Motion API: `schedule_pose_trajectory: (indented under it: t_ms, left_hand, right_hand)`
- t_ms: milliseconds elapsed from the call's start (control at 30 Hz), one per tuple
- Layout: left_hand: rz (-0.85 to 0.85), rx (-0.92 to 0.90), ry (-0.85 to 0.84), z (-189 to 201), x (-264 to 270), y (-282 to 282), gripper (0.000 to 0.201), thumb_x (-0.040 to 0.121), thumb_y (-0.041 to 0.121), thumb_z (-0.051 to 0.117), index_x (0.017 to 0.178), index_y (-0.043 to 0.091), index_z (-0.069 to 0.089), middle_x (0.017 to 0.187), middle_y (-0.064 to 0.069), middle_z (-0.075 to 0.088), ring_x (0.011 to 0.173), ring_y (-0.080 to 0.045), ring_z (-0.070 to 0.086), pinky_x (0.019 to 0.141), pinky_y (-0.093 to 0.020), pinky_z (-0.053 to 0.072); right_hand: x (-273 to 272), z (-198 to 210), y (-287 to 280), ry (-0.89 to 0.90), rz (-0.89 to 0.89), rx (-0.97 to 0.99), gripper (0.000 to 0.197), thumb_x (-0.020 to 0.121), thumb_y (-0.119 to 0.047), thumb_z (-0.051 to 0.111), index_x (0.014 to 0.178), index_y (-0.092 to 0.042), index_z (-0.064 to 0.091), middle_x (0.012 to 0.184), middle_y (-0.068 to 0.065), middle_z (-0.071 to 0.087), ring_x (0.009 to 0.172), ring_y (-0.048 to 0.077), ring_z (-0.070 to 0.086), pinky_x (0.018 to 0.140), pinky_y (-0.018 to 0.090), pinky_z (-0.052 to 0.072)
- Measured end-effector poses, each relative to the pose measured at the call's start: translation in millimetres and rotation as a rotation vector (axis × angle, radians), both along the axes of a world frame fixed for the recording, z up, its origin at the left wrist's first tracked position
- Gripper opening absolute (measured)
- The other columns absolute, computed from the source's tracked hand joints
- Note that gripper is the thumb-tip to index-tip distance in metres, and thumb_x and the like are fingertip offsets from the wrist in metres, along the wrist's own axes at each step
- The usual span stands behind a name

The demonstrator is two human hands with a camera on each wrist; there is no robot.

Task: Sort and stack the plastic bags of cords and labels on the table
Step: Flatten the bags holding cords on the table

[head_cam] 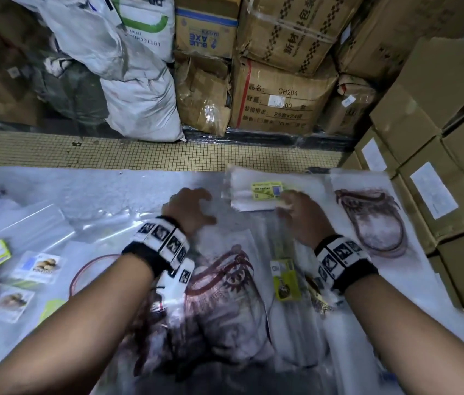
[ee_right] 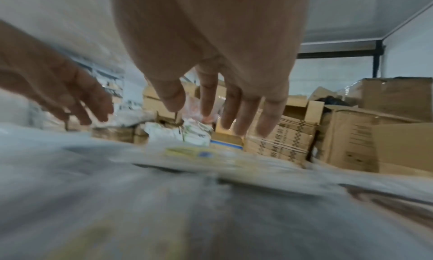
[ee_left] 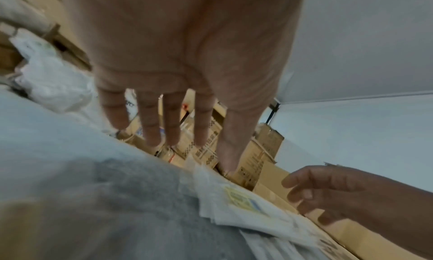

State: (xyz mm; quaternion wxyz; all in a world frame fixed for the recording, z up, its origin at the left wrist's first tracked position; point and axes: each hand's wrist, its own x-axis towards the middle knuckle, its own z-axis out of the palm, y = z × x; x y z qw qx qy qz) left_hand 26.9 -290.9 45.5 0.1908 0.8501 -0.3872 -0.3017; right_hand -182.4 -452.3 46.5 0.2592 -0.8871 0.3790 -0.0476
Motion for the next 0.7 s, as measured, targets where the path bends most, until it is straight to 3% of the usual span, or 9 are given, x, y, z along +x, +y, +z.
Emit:
schedule_pose_trajectory:
  t_ms: [67, 133, 233, 300, 367, 433, 533, 600, 700]
  left_hand:
    - [0.004, 0.150, -0.092, -3.7, -17.0, 44.2, 0.077, 0.066, 0.047, 0.082, 0.134, 0.032, 0.050, 0.136, -0.004, 0.050, 0.120, -0.028, 0.051, 0.103, -0.048, 0.043]
    - [-0.036, 0.309, -0.138, -13.7, -41.0, 82.4, 0.098, 0.062, 0.056, 0.081, 0.145, 0.035, 0.033, 0.145, -0.012, 0.029, 0.132, -0.036, 0.033, 0.109, -0.053, 0.032]
    - [-0.088, 0.393, -0.151, -35.0, -62.4, 120.4, 0.127, 0.059, 0.061, 0.080, 0.154, 0.036, 0.000, 0.159, -0.013, -0.009, 0.146, -0.037, 0.002, 0.115, -0.056, 0.015]
    - [-0.096, 0.324, -0.183, -47.4, -61.5, 133.9, 0.126, 0.064, 0.056, 0.080, 0.155, 0.033, -0.003, 0.161, -0.011, -0.015, 0.149, -0.034, -0.005, 0.118, -0.054, 0.008]
    - [-0.102, 0.235, -0.205, -55.4, -53.6, 143.5, 0.120, 0.067, 0.051, 0.081, 0.156, 0.028, 0.002, 0.163, -0.010, -0.008, 0.150, -0.031, -0.001, 0.121, -0.049, 0.011]
    - [-0.075, 0.129, -0.203, -61.9, -46.4, 153.4, 0.113, 0.069, 0.048, 0.079, 0.156, 0.025, 0.010, 0.162, -0.015, 0.006, 0.149, -0.032, 0.010, 0.120, -0.044, 0.018]
    - [0.054, 0.024, -0.246, -68.4, -36.4, 171.8, 0.099, 0.068, 0.048, 0.075, 0.152, 0.021, 0.029, 0.150, -0.018, 0.035, 0.140, -0.037, 0.029, 0.116, -0.044, 0.025]
    - [0.126, 0.009, -0.288, -64.9, -36.1, 182.6, 0.087, 0.065, 0.061, 0.069, 0.139, 0.021, 0.046, 0.136, -0.012, 0.052, 0.128, -0.036, 0.044, 0.106, -0.043, 0.038]
    - [0.085, 0.054, -0.270, -58.5, -47.8, 197.3, 0.075, 0.073, 0.064, 0.061, 0.136, 0.027, 0.043, 0.134, -0.006, 0.047, 0.128, -0.034, 0.041, 0.104, -0.044, 0.035]
  right_hand:
    - [-3.3, 1.5, 46.4, 0.002, 0.078, 0.164, 0.032, 0.095, -0.020, 0.062, 0.124, -0.006, 0.063, 0.120, 0.013, 0.064, 0.099, 0.022, 0.060, 0.086, 0.029, 0.047]
    - [-4.4, -7.9, 88.5, 0.099, 0.177, 0.181, 0.037, 0.095, -0.025, 0.062, 0.128, -0.007, 0.061, 0.122, 0.015, 0.062, 0.108, 0.028, 0.060, 0.092, 0.035, 0.047]
    - [-4.9, -37.2, 139.0, 0.373, 0.247, -0.014, 0.059, 0.094, -0.044, 0.056, 0.145, -0.017, 0.041, 0.142, 0.009, 0.041, 0.128, 0.035, 0.043, 0.105, 0.046, 0.037]
    - [-5.8, -49.2, 166.7, 0.442, 0.195, -0.142, 0.061, 0.092, -0.042, 0.056, 0.144, -0.014, 0.040, 0.146, 0.008, 0.031, 0.131, 0.037, 0.038, 0.106, 0.053, 0.033]
    - [-3.4, -54.5, 188.0, 0.420, 0.180, -0.247, 0.059, 0.079, -0.040, 0.071, 0.130, -0.013, 0.057, 0.135, 0.010, 0.038, 0.115, 0.038, 0.054, 0.090, 0.057, 0.045]
    - [-0.8, -54.3, 199.4, 0.421, 0.177, -0.259, 0.064, 0.070, -0.056, 0.070, 0.121, -0.018, 0.062, 0.127, 0.011, 0.049, 0.103, 0.036, 0.059, 0.081, 0.053, 0.049]
    - [0.6, -50.8, 215.0, 0.409, 0.131, -0.189, 0.081, 0.072, -0.075, 0.030, 0.139, -0.030, 0.044, 0.143, 0.011, 0.040, 0.124, 0.038, 0.043, 0.100, 0.053, 0.034]
    - [1.7, -48.9, 226.7, 0.380, 0.083, -0.170, 0.092, 0.064, -0.077, 0.017, 0.143, -0.034, 0.037, 0.146, 0.010, 0.035, 0.129, 0.038, 0.038, 0.106, 0.052, 0.028]
    - [8.4, -45.3, 243.2, 0.378, 0.062, -0.133, 0.100, 0.059, -0.078, 0.010, 0.146, -0.034, 0.032, 0.147, 0.009, 0.034, 0.131, 0.035, 0.035, 0.109, 0.047, 0.024]
